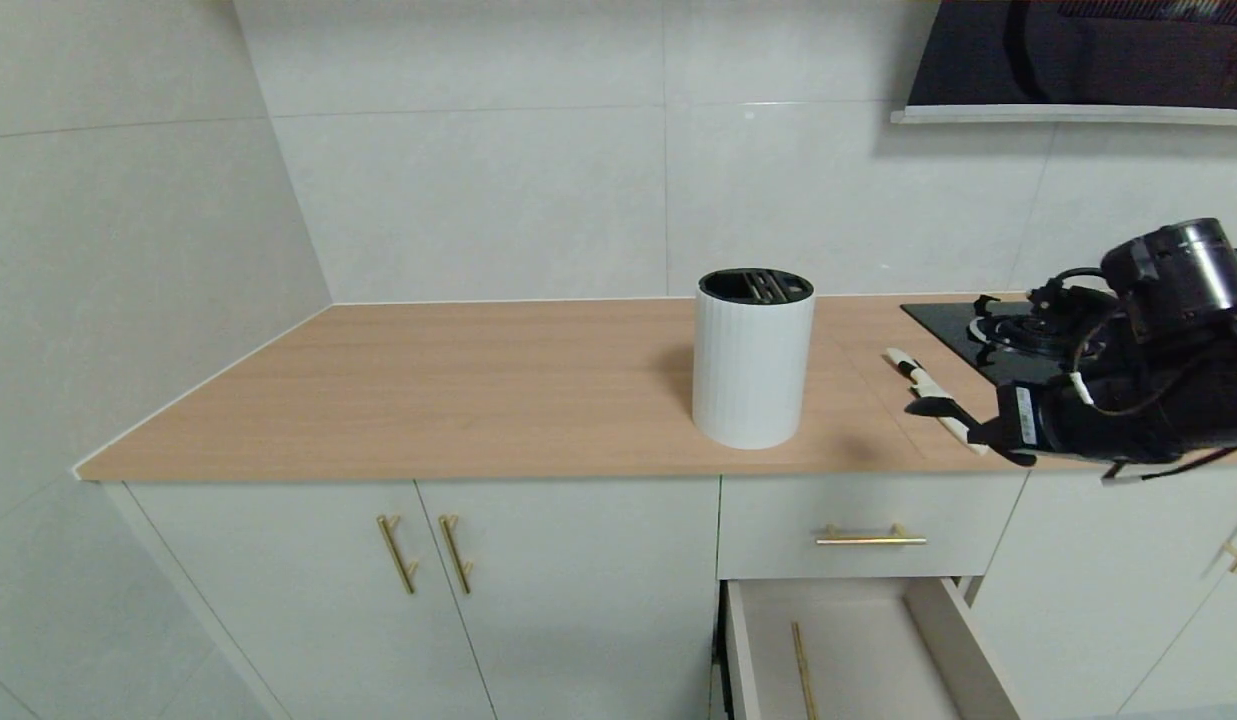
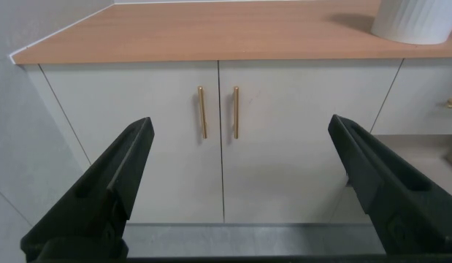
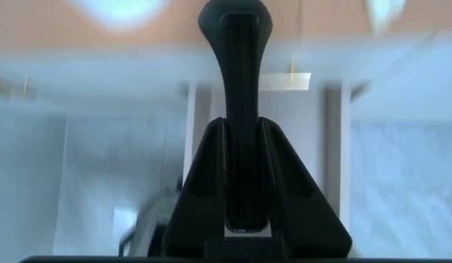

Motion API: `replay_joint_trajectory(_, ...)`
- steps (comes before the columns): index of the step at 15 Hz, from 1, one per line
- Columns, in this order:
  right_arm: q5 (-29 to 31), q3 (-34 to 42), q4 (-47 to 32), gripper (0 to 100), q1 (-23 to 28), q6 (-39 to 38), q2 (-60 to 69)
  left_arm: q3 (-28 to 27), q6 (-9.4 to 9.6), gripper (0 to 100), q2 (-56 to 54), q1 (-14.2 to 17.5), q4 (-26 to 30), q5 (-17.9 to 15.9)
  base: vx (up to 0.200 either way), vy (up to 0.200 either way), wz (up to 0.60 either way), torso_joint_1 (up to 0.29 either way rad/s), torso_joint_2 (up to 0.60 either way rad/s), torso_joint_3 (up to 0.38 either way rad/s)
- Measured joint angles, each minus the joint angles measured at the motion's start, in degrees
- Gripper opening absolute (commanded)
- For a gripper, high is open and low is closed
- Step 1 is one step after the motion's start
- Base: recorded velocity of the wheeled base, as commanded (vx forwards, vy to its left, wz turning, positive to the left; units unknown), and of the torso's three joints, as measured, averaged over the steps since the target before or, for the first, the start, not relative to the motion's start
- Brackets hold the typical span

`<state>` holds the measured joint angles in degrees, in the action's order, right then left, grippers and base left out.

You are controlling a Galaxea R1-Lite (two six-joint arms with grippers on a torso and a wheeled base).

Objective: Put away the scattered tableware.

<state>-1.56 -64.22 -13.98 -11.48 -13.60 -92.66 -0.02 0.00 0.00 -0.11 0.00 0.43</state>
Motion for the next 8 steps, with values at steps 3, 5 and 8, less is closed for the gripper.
replay_joint_trajectory(3, -0.1, 9.9, 2.2, 0, -1.3, -1.8, 6.9, 0.0, 0.0, 100, 0.0, 0.0, 0.0, 0.0, 0.0, 0.0, 0.0, 0.0, 0.0, 0.0)
replay_joint_trajectory(5, 0.1, 14.7, 5.7, 0, -3.1, -2.8, 8.7, 0.0, 0.0, 100, 0.0, 0.0, 0.0, 0.0, 0.0, 0.0, 0.0, 0.0, 0.0, 0.0)
replay_joint_trajectory(8, 0.2, 20.3, 11.0, 0, -4.8, -2.9, 8.5, 0.0, 0.0, 100, 0.0, 0.0, 0.0, 0.0, 0.0, 0.0, 0.0, 0.0, 0.0, 0.0)
